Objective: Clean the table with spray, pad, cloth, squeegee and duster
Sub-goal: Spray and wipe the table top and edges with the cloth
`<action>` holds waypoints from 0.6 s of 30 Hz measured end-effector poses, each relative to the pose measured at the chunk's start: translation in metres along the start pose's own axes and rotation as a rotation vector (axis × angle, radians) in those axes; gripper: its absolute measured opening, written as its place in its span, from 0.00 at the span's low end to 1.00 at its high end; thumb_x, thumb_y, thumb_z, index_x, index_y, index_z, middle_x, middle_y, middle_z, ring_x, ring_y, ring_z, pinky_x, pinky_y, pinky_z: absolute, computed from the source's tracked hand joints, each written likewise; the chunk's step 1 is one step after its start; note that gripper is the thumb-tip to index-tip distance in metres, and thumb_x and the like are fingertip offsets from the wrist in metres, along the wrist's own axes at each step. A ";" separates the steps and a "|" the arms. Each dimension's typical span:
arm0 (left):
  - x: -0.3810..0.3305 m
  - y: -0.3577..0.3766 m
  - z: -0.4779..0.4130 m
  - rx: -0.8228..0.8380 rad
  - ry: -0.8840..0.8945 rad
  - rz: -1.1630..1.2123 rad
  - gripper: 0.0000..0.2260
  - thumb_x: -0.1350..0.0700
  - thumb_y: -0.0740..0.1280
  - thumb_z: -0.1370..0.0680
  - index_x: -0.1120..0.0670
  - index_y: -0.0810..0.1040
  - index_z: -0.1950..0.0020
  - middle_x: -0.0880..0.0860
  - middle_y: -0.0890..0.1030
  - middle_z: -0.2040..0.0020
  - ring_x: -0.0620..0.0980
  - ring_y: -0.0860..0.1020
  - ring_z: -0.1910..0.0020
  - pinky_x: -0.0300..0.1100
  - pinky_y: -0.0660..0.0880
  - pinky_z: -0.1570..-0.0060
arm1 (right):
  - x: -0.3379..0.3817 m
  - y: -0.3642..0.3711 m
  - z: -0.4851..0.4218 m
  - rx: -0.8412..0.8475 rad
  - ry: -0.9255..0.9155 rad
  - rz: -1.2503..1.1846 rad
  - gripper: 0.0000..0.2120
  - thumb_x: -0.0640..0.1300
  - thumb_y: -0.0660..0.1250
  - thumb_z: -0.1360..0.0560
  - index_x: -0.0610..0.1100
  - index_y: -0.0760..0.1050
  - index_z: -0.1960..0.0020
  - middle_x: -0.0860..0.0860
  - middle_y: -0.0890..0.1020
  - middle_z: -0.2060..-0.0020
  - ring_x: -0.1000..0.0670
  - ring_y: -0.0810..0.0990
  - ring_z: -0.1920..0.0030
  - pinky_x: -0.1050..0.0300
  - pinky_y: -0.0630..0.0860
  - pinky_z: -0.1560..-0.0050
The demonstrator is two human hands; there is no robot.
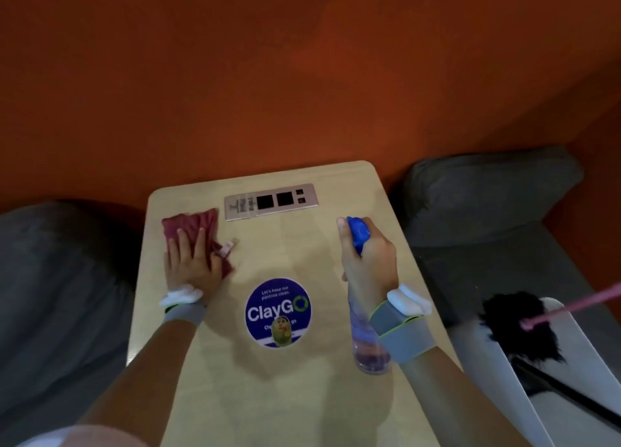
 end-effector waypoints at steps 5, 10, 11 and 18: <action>-0.082 0.019 0.077 0.020 0.244 0.036 0.30 0.45 0.52 0.27 0.54 0.68 0.27 0.65 0.66 0.28 0.68 0.64 0.30 0.59 0.62 0.32 | -0.018 -0.049 0.034 -0.051 0.032 -0.016 0.22 0.66 0.54 0.25 0.47 0.70 0.59 0.47 0.73 0.70 0.42 0.76 0.71 0.43 0.76 0.68; -0.185 0.045 0.207 0.049 0.618 0.048 0.30 0.44 0.58 0.27 0.52 0.66 0.26 0.62 0.66 0.28 0.64 0.64 0.28 0.55 0.60 0.31 | -0.047 -0.119 0.081 -0.150 0.047 -0.044 0.19 0.64 0.55 0.23 0.49 0.67 0.61 0.46 0.72 0.72 0.40 0.77 0.71 0.44 0.75 0.66; -0.198 0.052 0.226 0.090 0.671 0.047 0.30 0.43 0.58 0.26 0.51 0.63 0.25 0.61 0.65 0.26 0.62 0.62 0.27 0.53 0.58 0.31 | -0.049 -0.124 0.085 -0.172 0.049 -0.058 0.20 0.64 0.56 0.23 0.49 0.67 0.61 0.45 0.72 0.73 0.40 0.76 0.71 0.45 0.74 0.66; -0.250 0.061 0.323 0.236 0.807 0.175 0.26 0.51 0.57 0.26 0.50 0.67 0.27 0.52 0.68 0.29 0.53 0.66 0.32 0.48 0.67 0.35 | -0.077 -0.185 0.143 -0.351 0.050 -0.126 0.15 0.60 0.57 0.20 0.50 0.69 0.57 0.46 0.74 0.70 0.41 0.76 0.69 0.48 0.74 0.66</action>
Point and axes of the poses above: each hand's wrist, its own z-axis away from the middle knuckle, its own y-axis out of the palm, x = y × z, the point moved 9 cm from there along -z, towards the middle knuckle
